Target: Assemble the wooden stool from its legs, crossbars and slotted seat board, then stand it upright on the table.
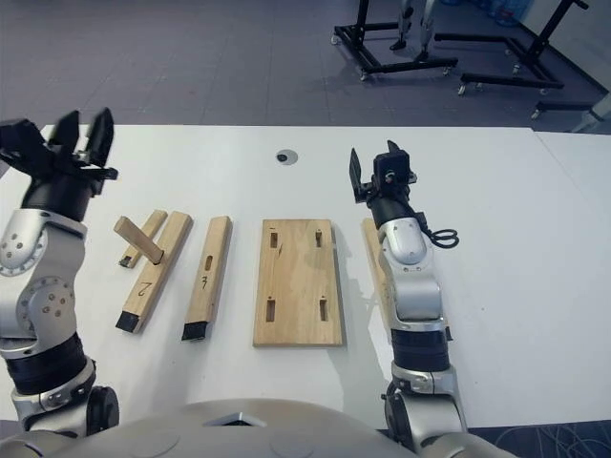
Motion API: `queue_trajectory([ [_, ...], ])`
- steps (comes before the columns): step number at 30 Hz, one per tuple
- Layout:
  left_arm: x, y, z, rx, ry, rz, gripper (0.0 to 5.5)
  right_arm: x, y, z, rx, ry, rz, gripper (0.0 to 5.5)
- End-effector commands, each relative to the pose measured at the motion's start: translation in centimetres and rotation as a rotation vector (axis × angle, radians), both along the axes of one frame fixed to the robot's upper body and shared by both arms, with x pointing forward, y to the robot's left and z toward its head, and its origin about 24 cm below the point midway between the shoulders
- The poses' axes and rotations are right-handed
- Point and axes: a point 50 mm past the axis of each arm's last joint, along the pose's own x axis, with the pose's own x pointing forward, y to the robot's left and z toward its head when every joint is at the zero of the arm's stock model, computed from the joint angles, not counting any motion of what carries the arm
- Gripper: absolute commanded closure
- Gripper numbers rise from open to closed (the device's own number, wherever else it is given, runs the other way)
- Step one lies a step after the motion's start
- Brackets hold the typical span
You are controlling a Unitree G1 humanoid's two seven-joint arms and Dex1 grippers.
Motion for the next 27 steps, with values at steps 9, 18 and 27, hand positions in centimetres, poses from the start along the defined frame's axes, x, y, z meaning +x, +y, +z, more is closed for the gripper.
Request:
queue_trajectory([
  [9,-4.4,5.4,-10.0,0.301,0.481,0.052,3.06,-1.1,-0.1,-0.7,0.006,0.034,-0.024,2.31],
  [18,-7.8,3.0,-13.3,0.277,0.621,-0.142,1.61,-1.9,0.3,-1.1,0.008,0.058,-0.018,2.31],
  [27,-7.9,0.2,-12.9,0.243,0.725,-0.282,1.61,-1.9,0.6,-0.9,-0.001,0.058,-0.001,2.31],
])
